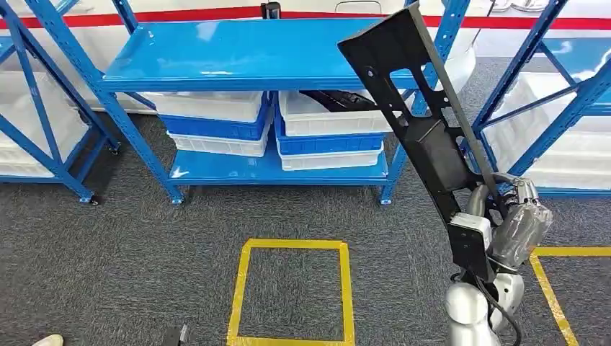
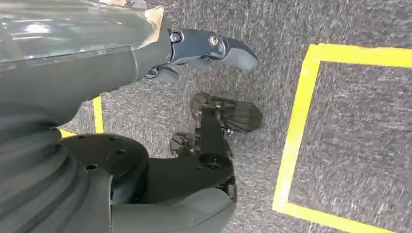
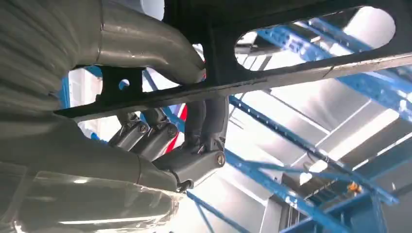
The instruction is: Take the parts from the cabinet and place them on the table.
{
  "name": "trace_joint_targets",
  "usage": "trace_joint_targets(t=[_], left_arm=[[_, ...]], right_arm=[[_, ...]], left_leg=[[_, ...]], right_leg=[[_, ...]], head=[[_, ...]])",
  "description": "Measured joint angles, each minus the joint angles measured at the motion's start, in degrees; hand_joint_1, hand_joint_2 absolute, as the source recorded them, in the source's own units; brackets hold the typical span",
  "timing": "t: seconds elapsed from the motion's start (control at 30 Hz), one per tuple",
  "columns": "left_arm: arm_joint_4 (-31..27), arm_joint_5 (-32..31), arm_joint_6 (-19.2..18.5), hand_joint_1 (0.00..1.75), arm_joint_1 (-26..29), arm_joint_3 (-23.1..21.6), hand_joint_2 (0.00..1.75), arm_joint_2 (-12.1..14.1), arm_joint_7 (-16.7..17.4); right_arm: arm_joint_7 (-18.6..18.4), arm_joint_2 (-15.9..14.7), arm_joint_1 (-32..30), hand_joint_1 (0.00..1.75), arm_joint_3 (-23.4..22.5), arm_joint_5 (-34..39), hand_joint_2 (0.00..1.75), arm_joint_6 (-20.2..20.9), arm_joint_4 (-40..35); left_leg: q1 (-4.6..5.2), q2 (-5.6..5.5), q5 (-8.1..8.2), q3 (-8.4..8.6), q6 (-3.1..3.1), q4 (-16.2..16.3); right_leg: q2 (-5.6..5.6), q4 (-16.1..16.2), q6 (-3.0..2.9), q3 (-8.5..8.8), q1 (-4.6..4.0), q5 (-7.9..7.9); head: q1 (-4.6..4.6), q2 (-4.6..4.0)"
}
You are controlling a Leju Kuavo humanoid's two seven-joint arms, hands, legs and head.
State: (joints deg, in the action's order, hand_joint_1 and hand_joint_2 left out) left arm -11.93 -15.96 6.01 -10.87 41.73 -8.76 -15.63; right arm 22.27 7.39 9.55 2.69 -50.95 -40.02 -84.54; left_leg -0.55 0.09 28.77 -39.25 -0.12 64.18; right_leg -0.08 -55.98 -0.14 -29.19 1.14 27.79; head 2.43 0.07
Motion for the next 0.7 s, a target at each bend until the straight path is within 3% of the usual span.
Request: trace_joint_targets(t=[0.07, 0.1, 0.13, 0.17, 0.23, 0.27, 0.37, 0.4, 0.43, 0.47, 0.53, 0.57, 0.6, 0.63, 0.7], left_arm=[[0.02, 0.02, 0.0, 0.0, 0.09, 0.02, 1.75, 0.0, 0.0], [0.02, 0.02, 0.0, 0.0, 0.13, 0.02, 1.75, 0.0, 0.02], [0.0, 0.02, 0.0, 0.0, 0.15, 0.02, 1.75, 0.0, 0.07], [0.0, 0.13, 0.0, 0.0, 0.15, 0.02, 1.75, 0.0, 0.04], [0.0, 0.28, 0.0, 0.0, 0.13, 0.02, 1.75, 0.0, -0.18], [0.0, 0.31, 0.0, 0.0, 0.1, 0.02, 1.75, 0.02, -0.26], [0.0, 0.35, 0.0, 0.0, 0.23, 0.02, 1.75, 0.02, -0.48], [0.0, 0.37, 0.0, 0.0, 0.23, 0.02, 1.75, 0.02, -0.52], [0.0, 0.37, -0.02, 0.0, 0.2, 0.02, 1.75, -0.09, -0.59], [0.0, 0.37, -0.02, 0.0, 0.18, 0.04, 1.75, -0.09, -0.63], [0.0, 0.44, -0.02, 0.0, 0.11, 0.04, 1.75, -0.04, -0.77], [0.0, 0.41, -0.02, 0.0, 0.12, 0.04, 1.75, -0.04, -0.76], [0.0, 0.44, -0.02, 0.0, 0.15, 0.04, 1.75, -0.04, -0.76], [0.0, 0.44, -0.02, 0.0, 0.2, 0.04, 1.75, -0.04, -0.77], [0.0, 0.44, -0.04, 0.0, 0.19, 0.04, 1.75, -0.04, -0.76]], right_arm=[[0.0, 0.0, -0.04, 1.75, -0.11, -0.09, 1.75, 0.0, 0.0], [-0.02, 0.0, -0.06, 1.75, -0.2, -0.31, 1.75, -0.02, 0.0], [-0.07, 0.0, -0.1, 1.75, -0.24, -0.59, 1.75, -0.02, 0.0], [-0.15, 0.0, -0.18, 1.75, -0.28, -0.72, 1.75, -0.02, 0.0], [-0.15, 0.02, -0.33, 1.75, -0.39, -1.05, 1.75, -0.07, -0.39], [0.02, 0.04, -0.3, 1.75, -0.48, -1.07, 1.75, -0.09, -0.55], [0.83, 0.11, -0.27, 1.75, -0.57, -0.92, 1.75, -0.13, -0.77], [0.94, 0.11, -0.28, 1.75, -0.63, -0.92, 1.75, -0.15, -0.81], [1.05, 0.07, -0.28, 1.75, -0.72, -0.9, 1.75, -0.15, -0.83], [1.27, 0.02, -0.33, 1.75, -0.87, -0.85, 1.75, -0.15, -0.9], [1.75, 0.04, -0.38, 1.75, -1.09, -0.72, 1.75, -0.17, -0.92], [1.77, 0.04, -0.48, 1.75, -1.25, -0.63, 1.75, -0.17, -0.92], [1.77, 0.04, -0.62, 1.75, -1.38, -0.59, 1.75, -0.17, -0.92], [1.77, 0.04, -0.72, 1.75, -1.4, -0.59, 1.75, -0.17, -0.92], [1.77, 0.04, -0.65, 1.75, -1.46, -0.57, 1.75, -0.17, -0.92]], left_leg=[[-0.15, 0.0, 4.2, -2.74, -0.49, 8.59], [-0.15, 0.0, 4.38, -3.04, -0.52, 10.56], [-0.15, 0.0, 3.48, -2.06, -0.47, 9.86], [-0.15, 0.0, 1.73, 0.39, -0.33, 6.58], [-0.11, -0.16, -1.75, 7.91, 0.39, -4.59], [0.11, -0.36, -0.46, 9.74, 0.71, -7.29], [0.83, -0.35, -1.42, 8.91, 1.51, -7.29], [0.86, -0.28, -1.86, 8.78, 2.11, -7.62], [0.09, 0.02, -2.57, 8.88, 2.87, -8.54], [0.36, 0.14, -3.06, 8.5, 3.3, -8.7], [0.44, 0.34, -3.8, 7.34, 3.89, -8.63], [0.55, 0.38, -4.16, 6.77, 3.92, -8.56], [0.62, 0.38, -4.47, 6.23, 3.91, -8.43], [0.63, 0.37, -4.72, 5.68, 3.84, -8.22], [0.62, 0.36, -5.03, 4.92, 3.68, -7.77]], right_leg=[[-0.08, -0.16, -0.01, -1.12, -0.1, -0.71], [-0.07, -0.3, 0.05, -1.7, -0.12, -1.07], [-0.06, -0.41, 0.17, -2.18, -0.12, -1.34], [-0.04, -0.48, 0.22, -2.57, -0.12, -1.6], [0.05, -0.59, 0.69, -2.81, -0.12, -1.91], [0.01, -0.61, 1.08, -3.03, -0.34, -2.15], [-0.09, -0.41, 2.3, -3.29, -0.11, -2.96], [-0.07, -0.28, 2.74, -3.32, -0.16, -3.25], [-0.13, -0.81, 2.79, -3.8, -0.23, -2.66], [-0.05, -2.71, 2.45, -4.93, -0.4, -0.66], [0.03, -11.65, 1.89, -8.42, -0.26, 4.14], [0.03, -16.0, 1.92, -9.95, -0.22, 5.92], [0.04, -18.64, 2.23, -10.61, -0.23, 6.68], [0.03, -18.21, 2.68, -9.83, -0.23, 6.29], [0.02, -11.48, 3.58, -5.29, -0.22, 3.9]], head=[[-0.02, 0.0], [-0.04, 0.0], [-0.02, 0.0], [0.04, 0.0], [0.04, 0.0], [0.02, 0.0], [0.02, 0.0], [0.02, 0.0], [-0.02, 0.0], [-0.11, 0.0], [-0.72, 0.0], [-0.7, 0.0], [-0.72, 0.0], [-0.74, 0.0], [-0.83, 0.0]])
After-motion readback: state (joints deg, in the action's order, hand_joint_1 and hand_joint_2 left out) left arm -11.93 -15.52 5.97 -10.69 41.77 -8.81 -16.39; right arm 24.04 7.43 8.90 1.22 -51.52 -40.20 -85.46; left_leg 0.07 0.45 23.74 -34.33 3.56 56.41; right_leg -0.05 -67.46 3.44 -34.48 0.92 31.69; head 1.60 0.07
